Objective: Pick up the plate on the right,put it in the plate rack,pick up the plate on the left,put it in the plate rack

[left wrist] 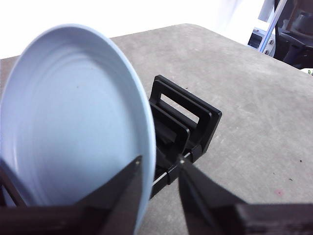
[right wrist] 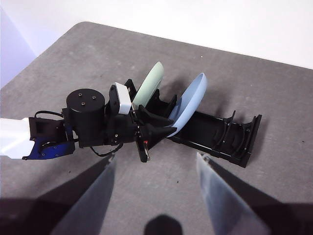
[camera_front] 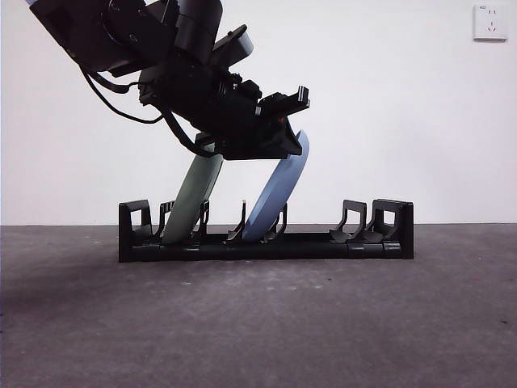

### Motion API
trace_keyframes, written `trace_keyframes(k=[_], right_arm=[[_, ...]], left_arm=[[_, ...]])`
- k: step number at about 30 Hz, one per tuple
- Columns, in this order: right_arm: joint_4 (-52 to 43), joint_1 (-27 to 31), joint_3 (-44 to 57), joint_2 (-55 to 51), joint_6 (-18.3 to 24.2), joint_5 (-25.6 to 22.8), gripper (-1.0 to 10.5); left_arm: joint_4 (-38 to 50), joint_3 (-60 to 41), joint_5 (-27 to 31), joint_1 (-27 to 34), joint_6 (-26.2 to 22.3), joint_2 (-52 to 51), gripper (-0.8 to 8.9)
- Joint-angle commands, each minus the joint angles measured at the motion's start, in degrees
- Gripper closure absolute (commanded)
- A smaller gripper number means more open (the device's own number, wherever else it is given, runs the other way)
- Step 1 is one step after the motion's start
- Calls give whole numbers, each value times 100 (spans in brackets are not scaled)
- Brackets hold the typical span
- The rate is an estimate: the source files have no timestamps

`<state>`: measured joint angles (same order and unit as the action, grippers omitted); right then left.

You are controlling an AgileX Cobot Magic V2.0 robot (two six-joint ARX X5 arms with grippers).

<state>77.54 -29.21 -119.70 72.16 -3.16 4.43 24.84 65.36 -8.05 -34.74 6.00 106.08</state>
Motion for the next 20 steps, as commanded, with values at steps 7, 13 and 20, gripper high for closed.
trace_keyframes(k=[7, 13, 20], right_arm=[[125, -2, 42, 11, 37, 7, 662], [125, -2, 42, 11, 37, 7, 662], [125, -2, 44, 11, 42, 9, 662]], left_arm=[[-118, 9, -243, -166, -24, -111, 677], [-654, 9, -240, -190, -26, -682, 599], [-2072, 9, -286, -245, -24, -1838, 591]])
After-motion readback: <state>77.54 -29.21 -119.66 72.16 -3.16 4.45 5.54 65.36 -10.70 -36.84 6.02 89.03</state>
